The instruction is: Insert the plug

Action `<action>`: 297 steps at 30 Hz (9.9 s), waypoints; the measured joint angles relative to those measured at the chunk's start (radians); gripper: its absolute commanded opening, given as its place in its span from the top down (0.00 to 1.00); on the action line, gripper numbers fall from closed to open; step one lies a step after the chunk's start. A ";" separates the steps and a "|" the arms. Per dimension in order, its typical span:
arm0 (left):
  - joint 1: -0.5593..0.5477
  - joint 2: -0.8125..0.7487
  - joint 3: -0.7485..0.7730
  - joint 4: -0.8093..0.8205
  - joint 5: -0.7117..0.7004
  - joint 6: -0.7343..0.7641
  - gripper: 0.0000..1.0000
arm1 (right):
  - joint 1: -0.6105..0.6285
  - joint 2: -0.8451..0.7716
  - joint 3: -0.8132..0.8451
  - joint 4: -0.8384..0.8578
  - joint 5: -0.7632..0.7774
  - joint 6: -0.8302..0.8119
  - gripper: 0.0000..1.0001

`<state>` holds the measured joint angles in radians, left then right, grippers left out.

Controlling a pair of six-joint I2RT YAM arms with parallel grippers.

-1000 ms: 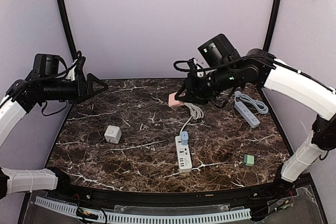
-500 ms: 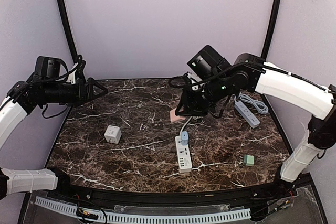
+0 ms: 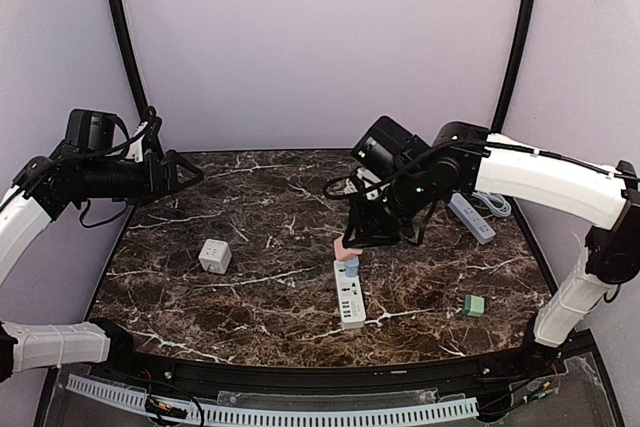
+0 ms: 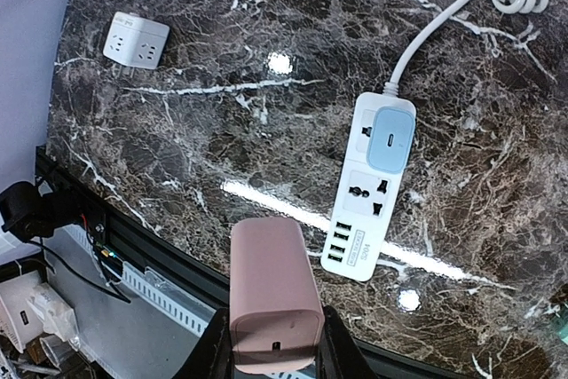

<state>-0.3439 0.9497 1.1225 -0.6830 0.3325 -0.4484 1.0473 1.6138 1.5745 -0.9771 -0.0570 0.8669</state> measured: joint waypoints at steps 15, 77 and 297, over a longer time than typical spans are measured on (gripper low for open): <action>0.000 -0.002 -0.001 -0.008 -0.013 0.001 0.01 | 0.000 0.053 -0.096 -0.037 -0.040 -0.041 1.00; 0.000 -0.008 -0.018 -0.030 -0.039 0.019 0.00 | -0.023 0.307 0.051 -0.169 0.060 -0.099 1.00; 0.000 0.291 0.188 0.081 -0.113 -0.209 0.00 | -0.999 0.688 0.403 -0.014 0.094 -0.609 0.16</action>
<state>-0.3439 1.2411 1.3106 -0.6018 0.2199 -0.6579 0.0486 2.3020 1.9778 -0.9909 0.0372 0.2581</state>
